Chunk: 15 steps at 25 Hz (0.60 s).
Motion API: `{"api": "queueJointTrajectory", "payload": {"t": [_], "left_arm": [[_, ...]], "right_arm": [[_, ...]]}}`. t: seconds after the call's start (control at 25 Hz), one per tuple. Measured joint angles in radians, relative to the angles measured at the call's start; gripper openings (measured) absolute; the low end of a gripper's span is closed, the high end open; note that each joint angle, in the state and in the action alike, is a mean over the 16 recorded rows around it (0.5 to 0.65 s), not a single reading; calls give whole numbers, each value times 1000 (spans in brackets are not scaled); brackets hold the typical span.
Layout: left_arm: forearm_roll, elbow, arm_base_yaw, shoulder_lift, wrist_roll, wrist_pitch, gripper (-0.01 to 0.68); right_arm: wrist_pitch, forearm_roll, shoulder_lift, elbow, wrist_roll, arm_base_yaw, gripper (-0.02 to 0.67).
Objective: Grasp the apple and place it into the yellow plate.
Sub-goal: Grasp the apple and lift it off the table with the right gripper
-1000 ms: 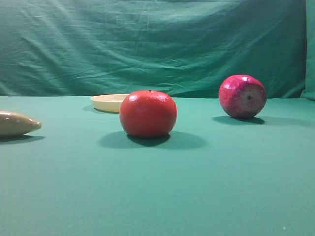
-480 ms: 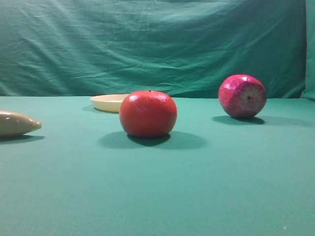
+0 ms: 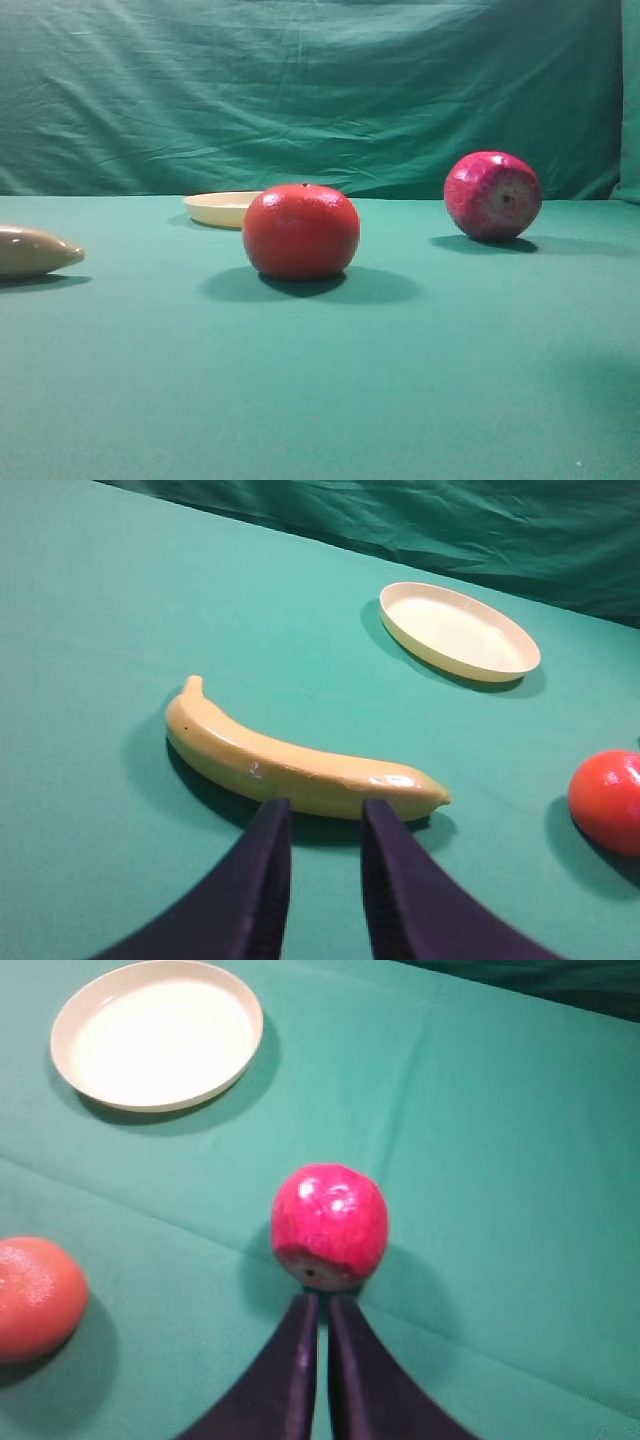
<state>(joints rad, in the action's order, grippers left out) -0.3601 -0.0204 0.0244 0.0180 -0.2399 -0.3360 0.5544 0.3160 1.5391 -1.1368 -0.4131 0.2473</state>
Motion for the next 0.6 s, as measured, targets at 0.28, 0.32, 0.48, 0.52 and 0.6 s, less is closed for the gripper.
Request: {"api": "queueJointTrajectory", "payload": {"t": [0.28,0.32,0.48,0.52,0.6], "left_arm": [[0,0,0,0,0,0,157],[0,0,0,0,0,0,157],[0,0,0,0,0,0,157],[0,0,0,0,0,0,157],[0,0,0,0,0,0,157]], "right_arm": [[31,-3,162,-114,2,2,438],[34,-3,179,-124,3,2,478],[33,-3,243,-150,5,2,605],[30,-3,259,-153,5,2,623],[23,-4,290,-160,6,2,642]]}}
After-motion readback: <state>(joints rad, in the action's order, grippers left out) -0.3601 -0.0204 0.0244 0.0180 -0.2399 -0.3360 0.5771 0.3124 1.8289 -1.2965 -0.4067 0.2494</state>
